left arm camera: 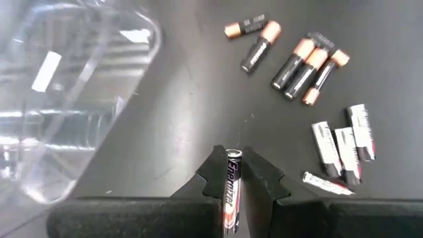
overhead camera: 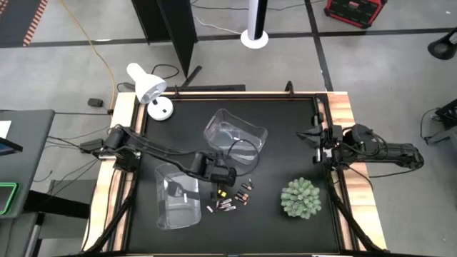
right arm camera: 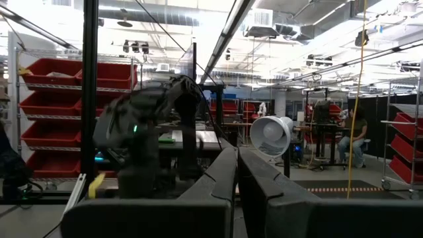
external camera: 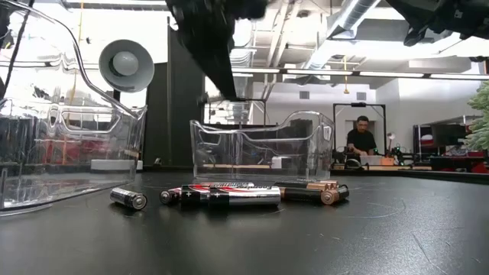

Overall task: Sort batteries
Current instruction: Put the silver battery into the bottom transparent bin

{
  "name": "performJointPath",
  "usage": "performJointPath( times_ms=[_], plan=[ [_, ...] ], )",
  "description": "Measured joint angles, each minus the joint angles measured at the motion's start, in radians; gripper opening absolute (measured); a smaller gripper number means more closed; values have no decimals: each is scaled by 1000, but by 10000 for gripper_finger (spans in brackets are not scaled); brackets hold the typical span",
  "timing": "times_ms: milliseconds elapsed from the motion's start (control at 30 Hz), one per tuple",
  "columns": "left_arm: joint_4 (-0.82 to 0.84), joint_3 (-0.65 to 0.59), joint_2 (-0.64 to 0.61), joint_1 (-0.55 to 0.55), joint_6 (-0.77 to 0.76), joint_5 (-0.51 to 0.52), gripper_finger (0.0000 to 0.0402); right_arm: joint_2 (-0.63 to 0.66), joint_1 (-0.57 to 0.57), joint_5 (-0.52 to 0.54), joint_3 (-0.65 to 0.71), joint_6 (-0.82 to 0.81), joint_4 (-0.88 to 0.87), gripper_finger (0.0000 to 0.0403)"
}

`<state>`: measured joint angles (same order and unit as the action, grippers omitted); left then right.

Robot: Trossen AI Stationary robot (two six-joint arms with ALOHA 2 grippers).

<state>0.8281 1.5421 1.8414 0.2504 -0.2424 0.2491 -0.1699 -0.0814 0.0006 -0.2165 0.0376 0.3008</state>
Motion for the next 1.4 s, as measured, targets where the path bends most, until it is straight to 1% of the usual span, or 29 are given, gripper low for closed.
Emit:
performJointPath(
  times_ms=[167, 333, 467, 533, 600, 833, 1067, 1200, 1400],
  plan=[
    [22, 0, -100, 8, -3, 15, 18, 0, 0, 0, 0, 0, 0, 36],
    [92, 1, -199, 53, -23, 15, 18, 0, 0, 0, 0, -3, 0, 36],
    [193, 2, -252, 102, -111, 22, 18, 0, 0, 0, 0, -3, 0, 36],
    [244, 1, -256, 126, -167, 26, 18, 0, 0, 0, 0, -3, 0, 36],
    [259, -13, -254, 149, -209, 26, 18, 0, 0, 0, 0, -3, -1, 36],
    [288, -139, -251, 190, -350, 24, 18, -22, 0, 0, 0, -3, -17, 36],
    [254, -288, -251, 179, -401, 23, 18, -84, 0, 0, 0, -3, 11, 36],
    [184, -365, -251, 164, -394, 23, 18, -107, 0, 0, 0, -3, 34, 36],
    [81, -454, -251, 134, -302, 28, 18, -119, 0, 0, 0, -3, 44, 36]
  ],
)
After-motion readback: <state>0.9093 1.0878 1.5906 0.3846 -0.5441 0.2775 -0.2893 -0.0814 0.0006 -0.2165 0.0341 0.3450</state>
